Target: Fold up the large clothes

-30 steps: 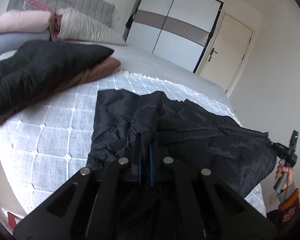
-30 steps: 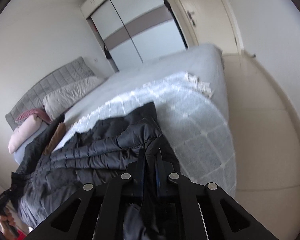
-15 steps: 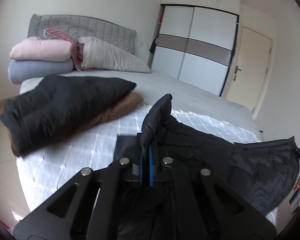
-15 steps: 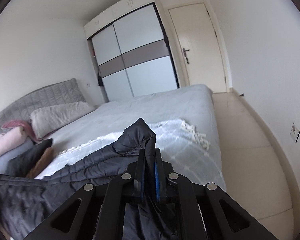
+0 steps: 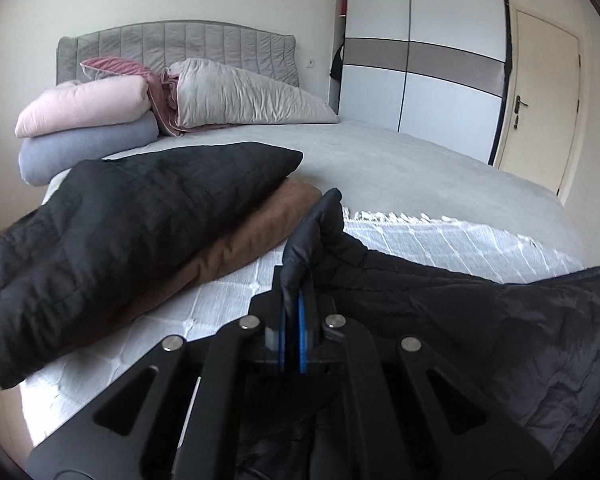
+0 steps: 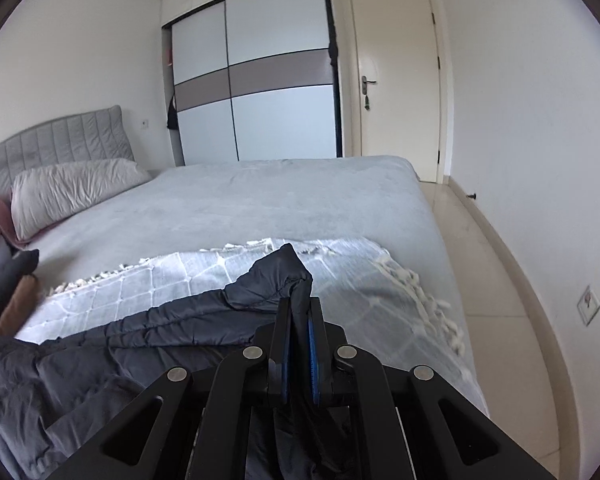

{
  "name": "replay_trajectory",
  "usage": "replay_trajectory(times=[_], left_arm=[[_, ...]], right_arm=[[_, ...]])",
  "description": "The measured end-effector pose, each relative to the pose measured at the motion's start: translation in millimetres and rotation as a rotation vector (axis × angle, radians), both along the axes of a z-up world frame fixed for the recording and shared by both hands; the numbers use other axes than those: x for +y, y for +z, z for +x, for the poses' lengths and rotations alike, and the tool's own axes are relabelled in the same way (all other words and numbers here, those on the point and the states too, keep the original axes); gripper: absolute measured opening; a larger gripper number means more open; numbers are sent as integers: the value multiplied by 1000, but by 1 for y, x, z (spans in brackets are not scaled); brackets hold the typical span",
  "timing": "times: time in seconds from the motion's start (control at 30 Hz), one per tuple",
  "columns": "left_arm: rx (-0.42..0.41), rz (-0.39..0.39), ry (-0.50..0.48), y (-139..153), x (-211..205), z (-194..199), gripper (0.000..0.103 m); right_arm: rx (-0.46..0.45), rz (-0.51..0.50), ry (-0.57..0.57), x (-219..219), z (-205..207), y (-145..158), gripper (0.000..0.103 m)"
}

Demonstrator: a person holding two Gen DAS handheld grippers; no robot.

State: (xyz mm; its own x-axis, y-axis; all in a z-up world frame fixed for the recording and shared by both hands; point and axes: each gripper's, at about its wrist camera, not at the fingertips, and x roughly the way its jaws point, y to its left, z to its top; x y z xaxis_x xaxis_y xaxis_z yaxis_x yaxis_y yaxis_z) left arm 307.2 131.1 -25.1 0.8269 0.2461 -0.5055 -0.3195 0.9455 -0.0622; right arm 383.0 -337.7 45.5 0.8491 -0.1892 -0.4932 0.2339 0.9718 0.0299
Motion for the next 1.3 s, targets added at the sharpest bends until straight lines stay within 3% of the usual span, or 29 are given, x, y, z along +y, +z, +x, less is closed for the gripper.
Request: replay_trajectory(times=[0.17, 0.27, 0.33, 0.5, 0.6, 0.63, 0.7, 0.77, 0.87, 0.93, 1.0, 1.07, 1.2, 1.3], left_arm=[[-37, 50, 33, -1, 1, 23, 6], [-9, 69, 58, -13, 4, 43, 6], [73, 52, 66, -29, 10, 63, 7], [338, -32, 55, -74, 22, 103, 22], [343, -116, 42, -77, 32, 99, 31], [333, -145, 33, -75, 35, 96, 41], [304, -203, 14, -70, 46, 90, 45], [288, -261, -3, -66, 53, 88, 45], [272, -330, -5, -65, 62, 86, 45], [274, -340, -16, -68, 60, 88, 43], [285, -251, 29, -65, 58, 88, 42], [305, -152, 104, -63, 61, 91, 53], [333, -43, 230, -54, 70, 85, 59], [322, 2, 251, -37, 67, 70, 64]], right_arm=[[-31, -21, -29, -1, 29, 2, 6], [-2, -31, -73, -7, 50, -9, 4], [79, 19, -80, -16, 69, -25, 4], [305, 137, -17, -28, 97, -73, 5], [339, 245, 34, -32, 97, -83, 8], [333, 293, 46, -39, 95, -83, 14], [326, 375, 51, -51, 93, -84, 26], [336, 454, 44, -62, 91, -87, 53], [365, 587, 62, -74, 94, -97, 55], [334, 688, 104, -77, 91, -101, 55], [297, 674, 106, -73, 85, -96, 55], [280, 598, 104, -66, 81, -87, 55], [284, 407, 118, -43, 73, -62, 55], [283, 294, 152, -25, 57, -44, 55]])
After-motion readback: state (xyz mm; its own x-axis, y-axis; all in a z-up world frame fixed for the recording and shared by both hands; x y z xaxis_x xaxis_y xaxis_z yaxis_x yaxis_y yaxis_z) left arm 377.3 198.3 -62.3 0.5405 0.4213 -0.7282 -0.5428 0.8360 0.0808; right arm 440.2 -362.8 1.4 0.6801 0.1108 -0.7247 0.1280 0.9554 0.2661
